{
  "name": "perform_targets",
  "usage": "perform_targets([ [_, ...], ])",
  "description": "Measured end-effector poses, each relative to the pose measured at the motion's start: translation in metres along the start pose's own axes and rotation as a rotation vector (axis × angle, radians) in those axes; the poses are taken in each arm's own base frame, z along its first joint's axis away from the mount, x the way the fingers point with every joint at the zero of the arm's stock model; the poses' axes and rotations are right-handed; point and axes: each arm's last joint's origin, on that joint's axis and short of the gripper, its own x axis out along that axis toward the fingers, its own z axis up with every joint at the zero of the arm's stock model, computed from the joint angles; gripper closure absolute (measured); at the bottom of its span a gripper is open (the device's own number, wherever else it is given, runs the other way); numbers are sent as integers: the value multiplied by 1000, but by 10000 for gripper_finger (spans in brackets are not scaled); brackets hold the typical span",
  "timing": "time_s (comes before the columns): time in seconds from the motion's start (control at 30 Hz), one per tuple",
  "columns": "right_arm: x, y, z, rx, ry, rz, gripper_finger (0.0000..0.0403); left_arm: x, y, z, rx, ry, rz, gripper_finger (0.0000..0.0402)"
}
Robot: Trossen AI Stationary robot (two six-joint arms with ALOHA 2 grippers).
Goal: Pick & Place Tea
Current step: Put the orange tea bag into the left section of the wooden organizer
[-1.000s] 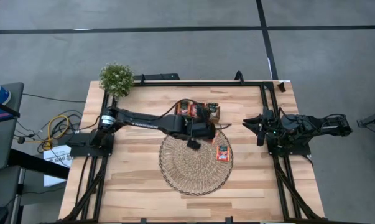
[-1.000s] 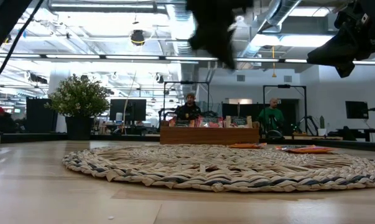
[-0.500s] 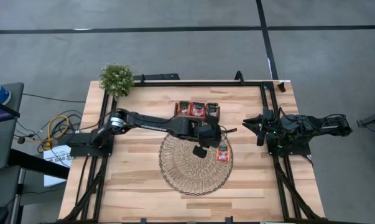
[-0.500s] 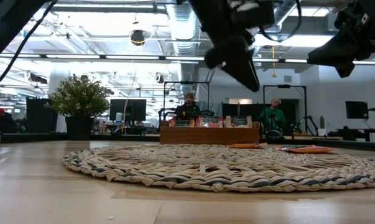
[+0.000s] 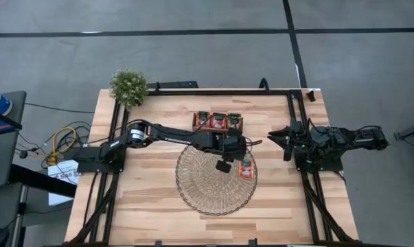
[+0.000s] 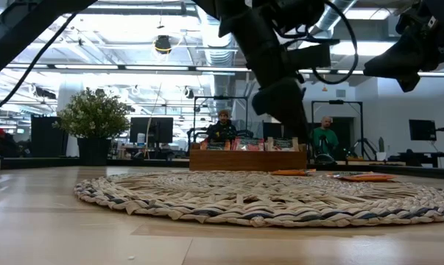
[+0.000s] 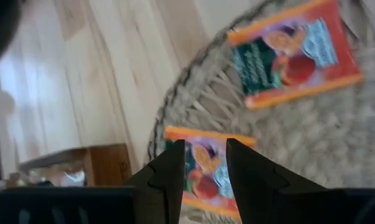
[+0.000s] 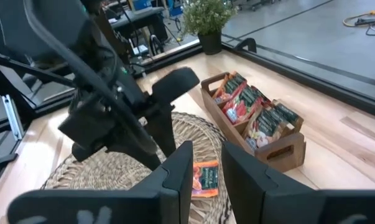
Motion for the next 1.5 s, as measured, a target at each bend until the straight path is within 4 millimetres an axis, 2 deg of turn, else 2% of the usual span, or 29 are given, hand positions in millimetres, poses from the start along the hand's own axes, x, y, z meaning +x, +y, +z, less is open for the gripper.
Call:
perform_targets([
  [0.23,0,0,0,1,-1,0,326,13,2,-6,-29,39,46,292],
  [0.47,0,0,0,0,1,0,326,27,-5,-16,-20,120,29,292],
  [0.8,0,0,0,1,-2,1,326,28,-6,-20,-108,148,27,292],
  [1.13,0,0,0,1,-1,1,326,30,-8,-21,-118,158,28,292],
  [1.3,0,0,0,-1,1,1,326,39,-16,-25,-97,213,56,292],
  [1.5,0,0,0,-2,4,-1,326,35,-24,-29,-37,310,99,292],
])
